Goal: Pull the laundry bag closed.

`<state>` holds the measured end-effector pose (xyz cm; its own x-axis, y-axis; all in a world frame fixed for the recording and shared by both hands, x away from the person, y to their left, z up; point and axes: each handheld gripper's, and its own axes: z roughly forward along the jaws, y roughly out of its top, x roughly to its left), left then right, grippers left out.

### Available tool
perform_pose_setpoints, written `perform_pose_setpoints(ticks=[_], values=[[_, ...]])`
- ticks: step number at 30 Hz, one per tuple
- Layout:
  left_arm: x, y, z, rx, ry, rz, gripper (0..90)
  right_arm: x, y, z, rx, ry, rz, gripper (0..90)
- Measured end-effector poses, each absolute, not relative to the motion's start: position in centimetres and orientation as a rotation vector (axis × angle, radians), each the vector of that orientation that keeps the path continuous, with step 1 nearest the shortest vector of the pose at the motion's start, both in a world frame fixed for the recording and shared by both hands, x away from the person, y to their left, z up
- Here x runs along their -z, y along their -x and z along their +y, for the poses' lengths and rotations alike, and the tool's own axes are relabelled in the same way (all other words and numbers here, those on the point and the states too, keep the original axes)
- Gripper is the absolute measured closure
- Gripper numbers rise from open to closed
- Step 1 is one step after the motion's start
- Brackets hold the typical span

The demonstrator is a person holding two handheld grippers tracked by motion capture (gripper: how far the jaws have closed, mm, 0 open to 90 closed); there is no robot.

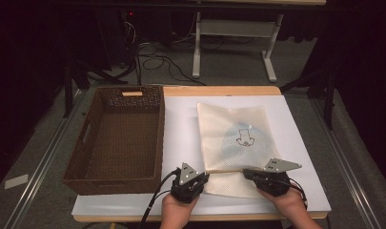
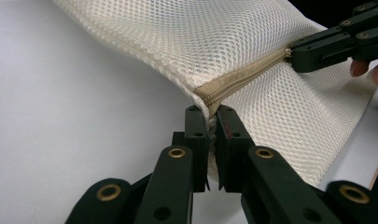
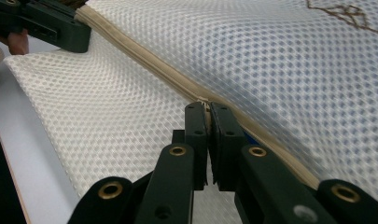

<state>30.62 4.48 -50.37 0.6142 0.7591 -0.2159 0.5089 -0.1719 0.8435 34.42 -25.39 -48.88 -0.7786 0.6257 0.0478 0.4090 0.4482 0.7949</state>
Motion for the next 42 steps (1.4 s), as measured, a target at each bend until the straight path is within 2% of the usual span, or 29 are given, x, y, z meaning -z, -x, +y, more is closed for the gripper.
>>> perform_pose_setpoints(ticks=[42], values=[[50.3, -30.8, 4.6, -0.303, -1.836, 1.036, 84.1, 49.1, -33.7, -35.6, -1.185, -1.132, 2.301, 87.7]])
